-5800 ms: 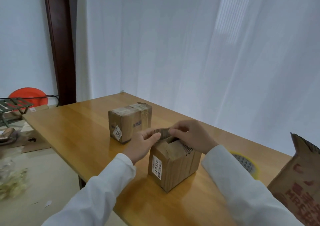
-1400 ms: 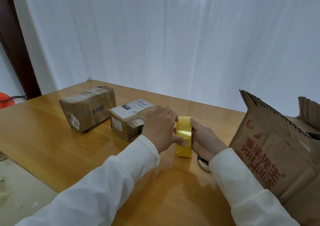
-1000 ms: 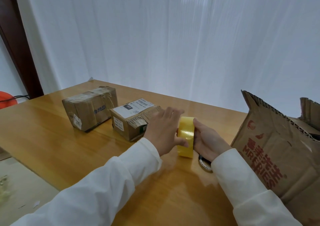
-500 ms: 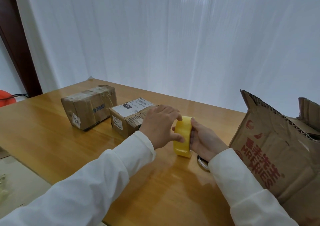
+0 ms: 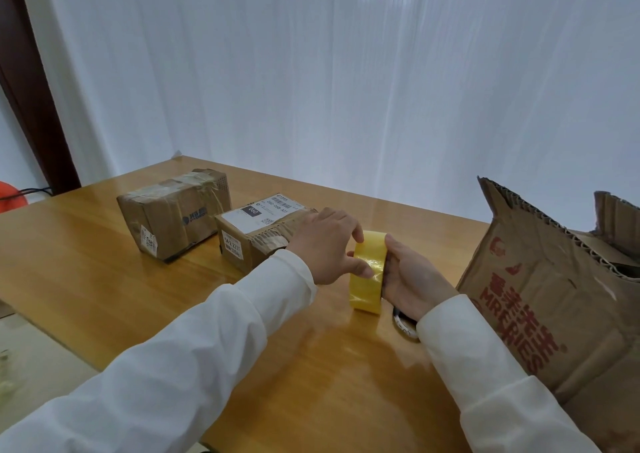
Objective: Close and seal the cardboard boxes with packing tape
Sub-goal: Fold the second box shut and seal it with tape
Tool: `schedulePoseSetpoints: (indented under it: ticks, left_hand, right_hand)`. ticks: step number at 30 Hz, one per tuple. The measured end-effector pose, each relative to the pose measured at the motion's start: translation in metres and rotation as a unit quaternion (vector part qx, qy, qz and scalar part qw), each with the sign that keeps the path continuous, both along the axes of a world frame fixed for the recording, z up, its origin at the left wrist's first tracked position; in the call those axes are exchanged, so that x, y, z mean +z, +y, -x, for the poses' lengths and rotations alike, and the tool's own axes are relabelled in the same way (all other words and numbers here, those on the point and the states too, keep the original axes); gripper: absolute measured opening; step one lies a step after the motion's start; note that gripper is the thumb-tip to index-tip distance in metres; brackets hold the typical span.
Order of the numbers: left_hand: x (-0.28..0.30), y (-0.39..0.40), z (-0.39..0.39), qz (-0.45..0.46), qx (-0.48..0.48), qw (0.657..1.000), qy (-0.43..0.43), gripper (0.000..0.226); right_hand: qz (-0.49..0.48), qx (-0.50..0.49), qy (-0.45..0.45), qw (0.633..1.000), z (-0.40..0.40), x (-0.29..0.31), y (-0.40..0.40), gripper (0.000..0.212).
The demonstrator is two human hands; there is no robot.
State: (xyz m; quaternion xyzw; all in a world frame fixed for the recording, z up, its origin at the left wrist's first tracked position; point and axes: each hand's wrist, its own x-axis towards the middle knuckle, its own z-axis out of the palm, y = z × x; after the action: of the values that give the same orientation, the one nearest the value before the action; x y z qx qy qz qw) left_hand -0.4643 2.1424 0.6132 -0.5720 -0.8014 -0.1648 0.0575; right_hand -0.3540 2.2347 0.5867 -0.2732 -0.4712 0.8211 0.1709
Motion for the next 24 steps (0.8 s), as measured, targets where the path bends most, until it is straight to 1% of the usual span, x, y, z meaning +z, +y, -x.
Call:
schedulePoseSetpoints:
  ticks: [2,3,4,5,6,8,9,10,13,17,21,24]
  left_hand:
    - [0.000,-0.001,-0.001,0.015,0.006,1.000,-0.013,0.044]
    - [-0.002,-0.002,-0.001,0.016,0.008,1.000,-0.011,0.038]
    - [-0.005,-0.002,-0.003,0.010,0.009,1.000,-0.008,0.032]
    - [-0.008,-0.003,-0.004,-0.004,0.013,1.000,-0.008,0.031]
    - [-0.011,-0.004,-0.005,-0.018,0.019,1.000,-0.014,0.035]
    - [-0.013,-0.005,-0.005,-0.031,0.030,0.999,-0.007,0.056]
    - [-0.012,-0.006,-0.005,-0.025,0.031,0.999,0.016,0.063]
    - [-0.011,-0.006,-0.004,-0.021,0.030,0.998,0.044,0.064]
    - [-0.007,-0.007,-0.006,-0.025,0.024,0.994,0.108,0.059]
    - [-0.007,-0.008,-0.009,-0.031,0.018,0.986,0.160,0.056]
    - [-0.004,-0.006,-0.011,-0.036,0.024,0.987,0.153,0.055]
    - [0.001,-0.003,-0.013,-0.031,0.030,0.993,0.106,0.056]
  right_hand:
    - [0.000,0.000,0.002,1.000,0.001,0.000,-0.001,0.050]
    - [0.003,-0.002,0.003,1.000,0.001,0.000,-0.001,0.051]
    - [0.010,-0.008,0.005,1.000,0.002,-0.001,0.001,0.053]
    - [0.017,-0.013,0.008,1.000,0.002,-0.001,0.002,0.054]
    - [0.022,-0.014,0.010,1.000,0.001,-0.001,0.003,0.054]
    - [0.028,-0.007,0.018,0.999,0.001,-0.001,0.003,0.052]
    - [0.030,-0.005,0.022,0.999,0.000,-0.001,0.002,0.051]
    - [0.033,-0.004,0.026,0.999,0.000,-0.002,0.002,0.051]
    - [0.043,0.000,0.032,0.999,0.001,-0.004,0.003,0.052]
    - [0.047,0.007,0.034,0.998,0.001,-0.004,0.005,0.053]
    - [0.048,0.005,0.034,0.998,0.001,-0.004,0.005,0.054]
    - [0.042,0.007,0.029,0.999,0.000,-0.004,0.005,0.054]
